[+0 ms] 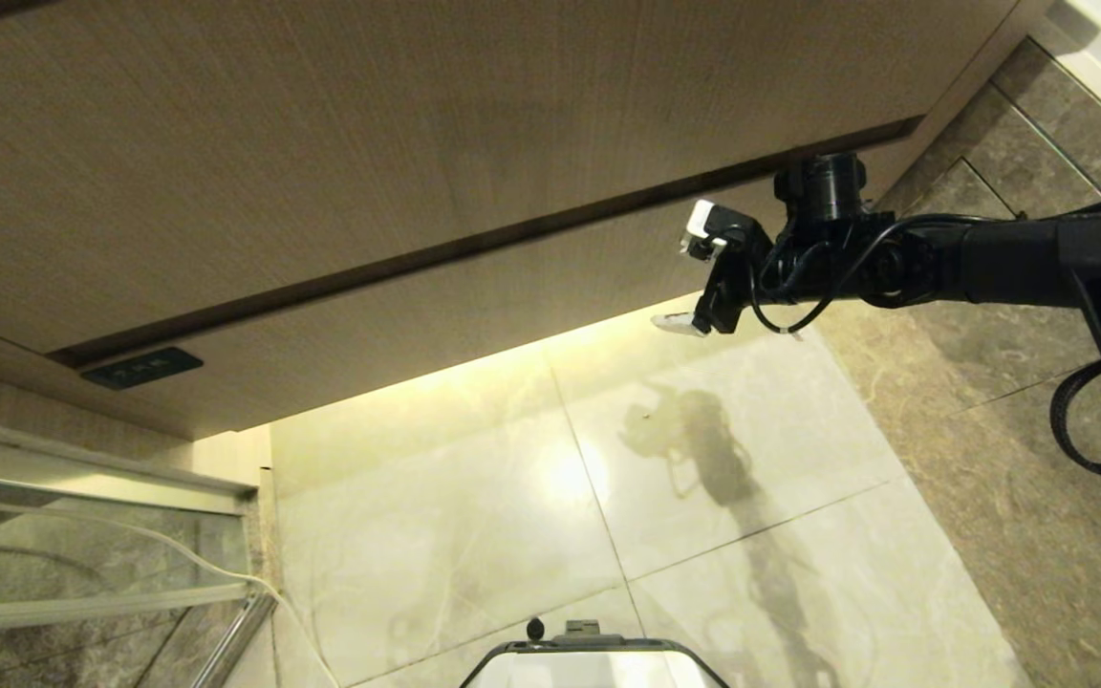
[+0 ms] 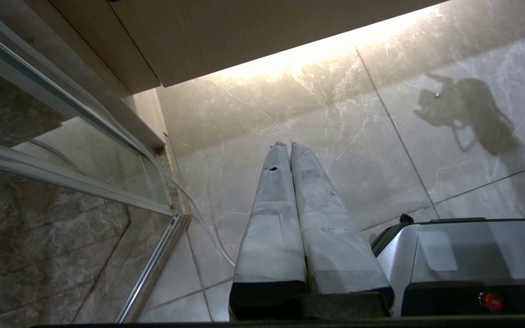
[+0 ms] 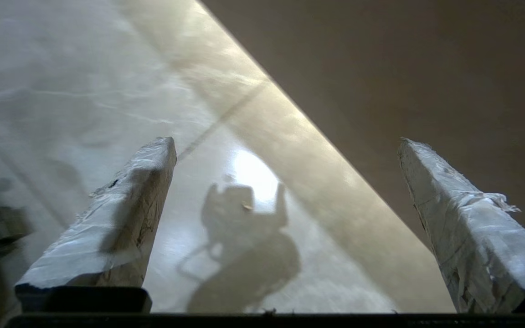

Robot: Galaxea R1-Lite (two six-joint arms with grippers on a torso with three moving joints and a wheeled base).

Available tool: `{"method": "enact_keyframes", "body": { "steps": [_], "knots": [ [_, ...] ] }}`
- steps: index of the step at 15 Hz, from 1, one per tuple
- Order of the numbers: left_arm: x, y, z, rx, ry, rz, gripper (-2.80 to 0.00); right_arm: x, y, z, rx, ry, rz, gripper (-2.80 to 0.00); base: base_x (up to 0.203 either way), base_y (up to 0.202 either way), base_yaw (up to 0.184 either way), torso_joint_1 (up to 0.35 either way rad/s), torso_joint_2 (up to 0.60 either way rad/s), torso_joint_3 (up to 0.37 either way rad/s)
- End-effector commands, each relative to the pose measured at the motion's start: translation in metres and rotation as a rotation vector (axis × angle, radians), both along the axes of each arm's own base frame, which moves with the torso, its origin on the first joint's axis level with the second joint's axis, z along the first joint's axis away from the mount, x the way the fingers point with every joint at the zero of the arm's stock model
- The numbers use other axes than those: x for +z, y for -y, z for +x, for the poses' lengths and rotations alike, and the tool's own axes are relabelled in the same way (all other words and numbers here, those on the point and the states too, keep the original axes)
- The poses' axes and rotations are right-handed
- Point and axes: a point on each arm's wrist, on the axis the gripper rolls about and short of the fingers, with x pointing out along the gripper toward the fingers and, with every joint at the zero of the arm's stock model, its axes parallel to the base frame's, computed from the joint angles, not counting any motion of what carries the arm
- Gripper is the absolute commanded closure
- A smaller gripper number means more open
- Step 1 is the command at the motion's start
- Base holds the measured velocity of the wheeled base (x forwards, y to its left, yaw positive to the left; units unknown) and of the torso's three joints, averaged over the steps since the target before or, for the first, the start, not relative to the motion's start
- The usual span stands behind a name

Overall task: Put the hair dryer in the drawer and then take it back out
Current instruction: Pull open the drawer

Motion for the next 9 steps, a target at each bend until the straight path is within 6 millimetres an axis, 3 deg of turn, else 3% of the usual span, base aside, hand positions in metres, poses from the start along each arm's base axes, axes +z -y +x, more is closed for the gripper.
{"method": "enact_keyframes", "body": {
  "steps": [1, 9],
  "knots": [
    [0.000, 0.000, 0.000, 0.001, 0.000, 0.000, 0.00, 0.006, 0.001, -0.002, 0.008, 0.025, 0.003, -2.80, 0.000, 0.000, 0.000, 0.000, 0.00, 0.000],
    [0.000, 0.000, 0.000, 0.002, -0.001, 0.000, 0.00, 0.065, 0.007, -0.039, 0.070, 0.163, 0.042, -2.80, 0.000, 0.000, 0.000, 0.000, 0.00, 0.000]
  ]
}}
